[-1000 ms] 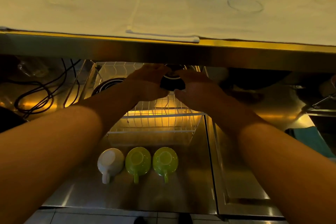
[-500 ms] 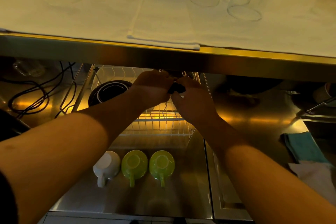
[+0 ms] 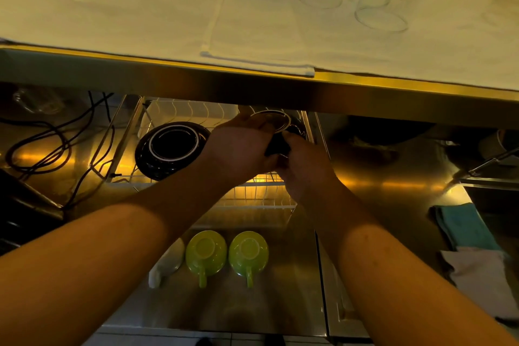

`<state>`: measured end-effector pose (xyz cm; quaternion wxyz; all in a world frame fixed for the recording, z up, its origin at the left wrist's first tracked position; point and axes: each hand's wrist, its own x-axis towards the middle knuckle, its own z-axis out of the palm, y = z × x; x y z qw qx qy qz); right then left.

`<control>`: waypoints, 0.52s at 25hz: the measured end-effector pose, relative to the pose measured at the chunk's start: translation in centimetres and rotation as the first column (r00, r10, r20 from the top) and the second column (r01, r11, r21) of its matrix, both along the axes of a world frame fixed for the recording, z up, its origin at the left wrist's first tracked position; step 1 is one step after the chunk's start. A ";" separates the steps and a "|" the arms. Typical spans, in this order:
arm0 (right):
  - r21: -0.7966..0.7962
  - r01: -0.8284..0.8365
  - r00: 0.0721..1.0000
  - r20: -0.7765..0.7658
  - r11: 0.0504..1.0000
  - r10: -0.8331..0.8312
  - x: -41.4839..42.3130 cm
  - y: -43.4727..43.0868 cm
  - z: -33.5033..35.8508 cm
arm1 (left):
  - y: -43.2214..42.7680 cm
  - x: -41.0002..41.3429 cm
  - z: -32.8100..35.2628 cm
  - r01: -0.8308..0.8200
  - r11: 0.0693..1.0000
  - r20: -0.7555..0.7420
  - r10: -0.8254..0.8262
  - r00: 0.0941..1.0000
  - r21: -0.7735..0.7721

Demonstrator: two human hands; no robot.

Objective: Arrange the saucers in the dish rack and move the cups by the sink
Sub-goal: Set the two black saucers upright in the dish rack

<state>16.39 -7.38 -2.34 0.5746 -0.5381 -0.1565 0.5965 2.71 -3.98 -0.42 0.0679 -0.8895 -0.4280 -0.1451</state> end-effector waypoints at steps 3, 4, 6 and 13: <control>0.027 0.066 0.994 -0.086 0.997 -0.063 -0.2 0.6 0.4 | -1.0 -0.3 -0.4 -0.045 0.999 0.153 0.049 0.987 -0.028; 0.053 0.057 0.996 -0.065 0.997 -0.053 -0.4 0.7 0.7 | -1.3 -0.5 -0.5 -0.056 0.996 0.242 0.071 0.968 -0.068; 0.109 0.025 0.998 0.061 0.994 -0.032 -0.8 0.7 1.4 | -1.7 -0.7 -0.6 -0.066 0.982 0.410 0.133 0.902 -0.175; 0.248 -0.245 0.563 0.824 0.937 -0.071 -1.5 -0.3 3.3 | -3.9 -1.0 0.4 0.333 0.657 0.736 0.601 0.311 -0.677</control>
